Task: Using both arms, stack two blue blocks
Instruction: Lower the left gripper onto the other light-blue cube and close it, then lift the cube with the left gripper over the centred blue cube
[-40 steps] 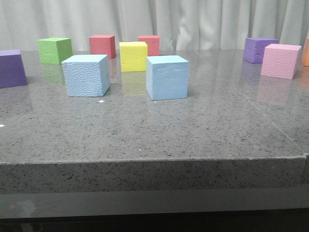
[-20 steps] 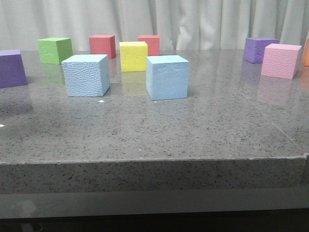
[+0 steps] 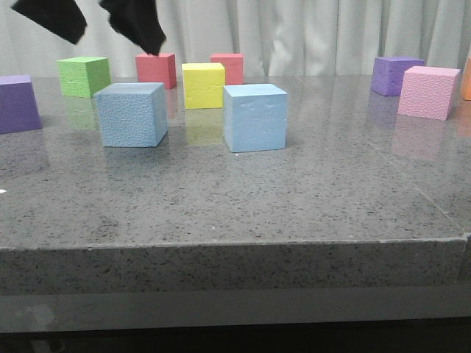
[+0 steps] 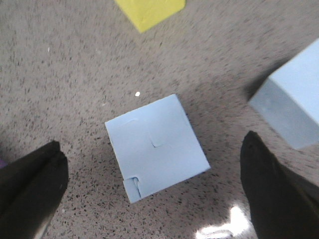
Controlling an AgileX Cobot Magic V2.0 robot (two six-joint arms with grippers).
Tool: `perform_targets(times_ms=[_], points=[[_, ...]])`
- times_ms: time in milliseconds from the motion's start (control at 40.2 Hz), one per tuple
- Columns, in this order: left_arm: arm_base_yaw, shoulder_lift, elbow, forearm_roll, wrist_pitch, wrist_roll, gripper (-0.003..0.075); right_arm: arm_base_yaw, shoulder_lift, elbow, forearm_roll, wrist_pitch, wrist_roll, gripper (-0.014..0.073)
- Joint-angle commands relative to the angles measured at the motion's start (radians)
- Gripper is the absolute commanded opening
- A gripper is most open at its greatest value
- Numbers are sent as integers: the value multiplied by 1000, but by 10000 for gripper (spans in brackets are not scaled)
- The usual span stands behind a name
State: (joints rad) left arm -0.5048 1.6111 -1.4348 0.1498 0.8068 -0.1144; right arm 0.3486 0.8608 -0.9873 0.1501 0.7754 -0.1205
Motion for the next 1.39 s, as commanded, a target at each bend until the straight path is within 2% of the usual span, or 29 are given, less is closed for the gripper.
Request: perform_targets(times_ms=[0,199,348,721,770,969,1093,1243,1367], points=[[-16,25,-107,119,49,-151,673,-6,-5,-26,12,-67,-15,596],[2,105,-170,101,58,-262,673,-6,-5,-26,12,-67,-15,596],[20,144,-174,9,43,-266,673,-6,-5,-26,12,-67,-15,596],[20,229,-174,-28,14,-268,668,-6,-5,-26,12,-67,-15,596],[20,229,-174,-28,14,-275,646,-6,-5,-26,12,-67,-15,596],[20,229,-174,-28,14,-275,443,-6,-5,-26,12,-67,-15,596],[20,227,-185,-51,26,-275,407,-6,-5,-26,12,-67,-15,596],[20,215,-243,-64,77,-177,407,-6,-5,-26,12,-67,-15,596],[20,213,-334,-150,144,42,408,-6,-5,-26,12,-67,-15,596]])
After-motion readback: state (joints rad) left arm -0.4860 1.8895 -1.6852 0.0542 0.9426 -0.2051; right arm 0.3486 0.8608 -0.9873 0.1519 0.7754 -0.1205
